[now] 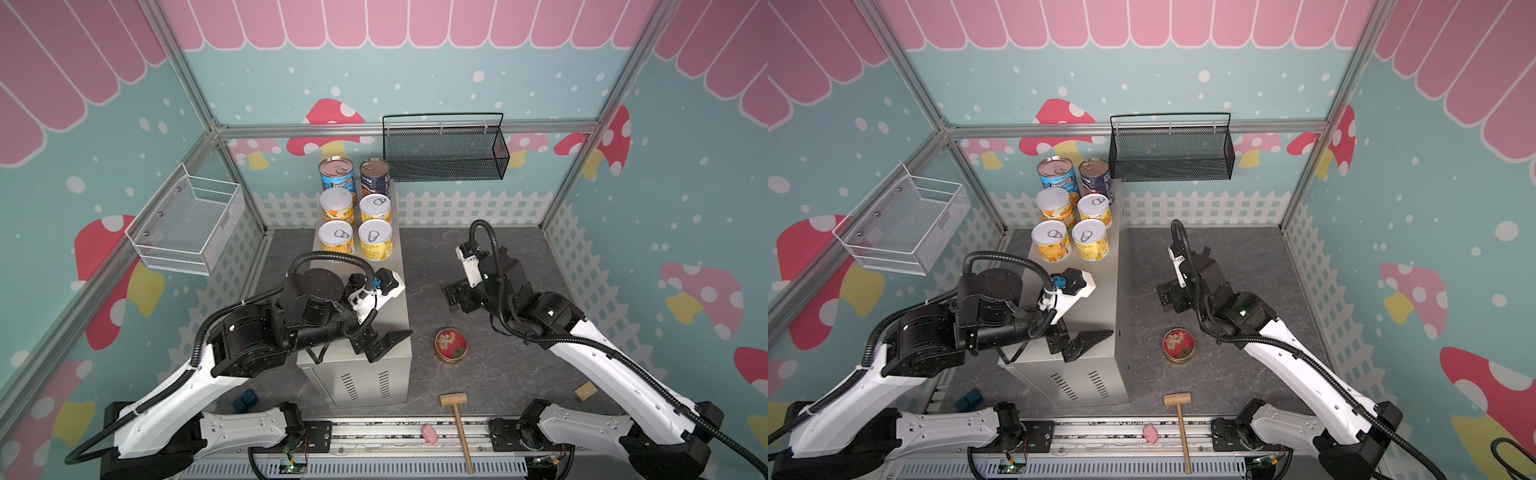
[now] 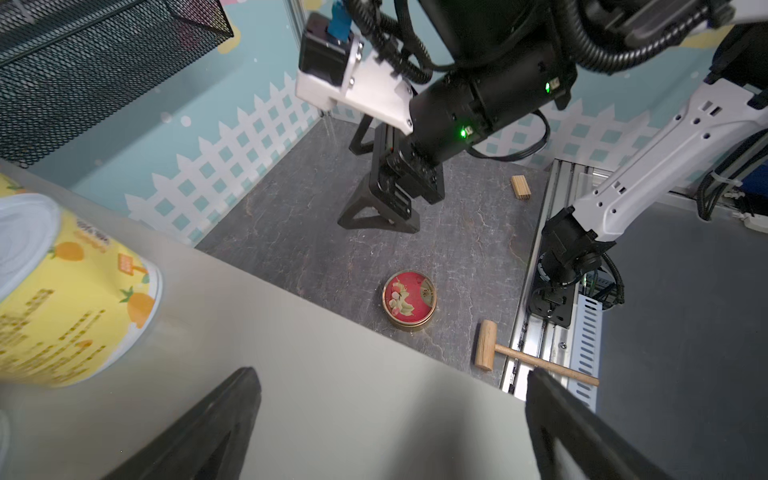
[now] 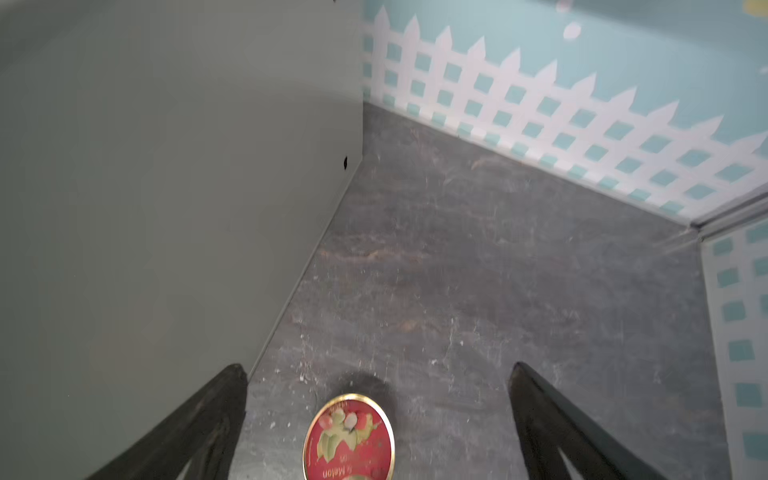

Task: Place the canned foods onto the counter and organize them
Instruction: 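Lower the right gripper toward the red tin while the left gripper moves forward, then center the right gripper over the red tin while the left gripper advances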

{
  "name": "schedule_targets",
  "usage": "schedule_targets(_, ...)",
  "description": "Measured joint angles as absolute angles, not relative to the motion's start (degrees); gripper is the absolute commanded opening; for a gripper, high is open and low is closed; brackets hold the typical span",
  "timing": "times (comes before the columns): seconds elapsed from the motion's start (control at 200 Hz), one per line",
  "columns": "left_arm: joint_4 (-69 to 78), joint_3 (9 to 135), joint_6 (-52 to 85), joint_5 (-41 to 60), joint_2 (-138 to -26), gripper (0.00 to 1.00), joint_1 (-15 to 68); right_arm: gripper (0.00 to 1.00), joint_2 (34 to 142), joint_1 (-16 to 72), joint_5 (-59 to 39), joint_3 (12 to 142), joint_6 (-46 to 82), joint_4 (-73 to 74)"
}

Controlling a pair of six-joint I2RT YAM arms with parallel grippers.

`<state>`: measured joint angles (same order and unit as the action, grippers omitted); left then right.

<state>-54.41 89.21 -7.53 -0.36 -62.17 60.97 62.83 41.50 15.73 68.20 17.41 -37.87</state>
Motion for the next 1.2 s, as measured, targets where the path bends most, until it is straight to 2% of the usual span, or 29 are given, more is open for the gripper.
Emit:
schedule_targets(0.335,-51.6,93.8,-5.0,-0.4,-71.6,1.0,67.2,0.99,57.2,41.5,11.9,40.9,28.7,-31.5)
schedule_targets(0.52,-50.7,97.2,-3.5,-0.3,-76.8,1.0,68.7,0.99,52.4,41.5,10.9,31.3,35.2,-26.1)
schedule_targets(0.841,-48.8,97.0,-1.7,-0.6,-78.3,1.0,71.1,0.99,49.9,41.5,9.3,22.8,39.6,-19.9)
schedule_targets(1.201,-48.4,95.2,-1.7,-2.7,-77.5,1.0,71.3,0.99,56.6,41.5,6.9,20.7,39.4,-9.3)
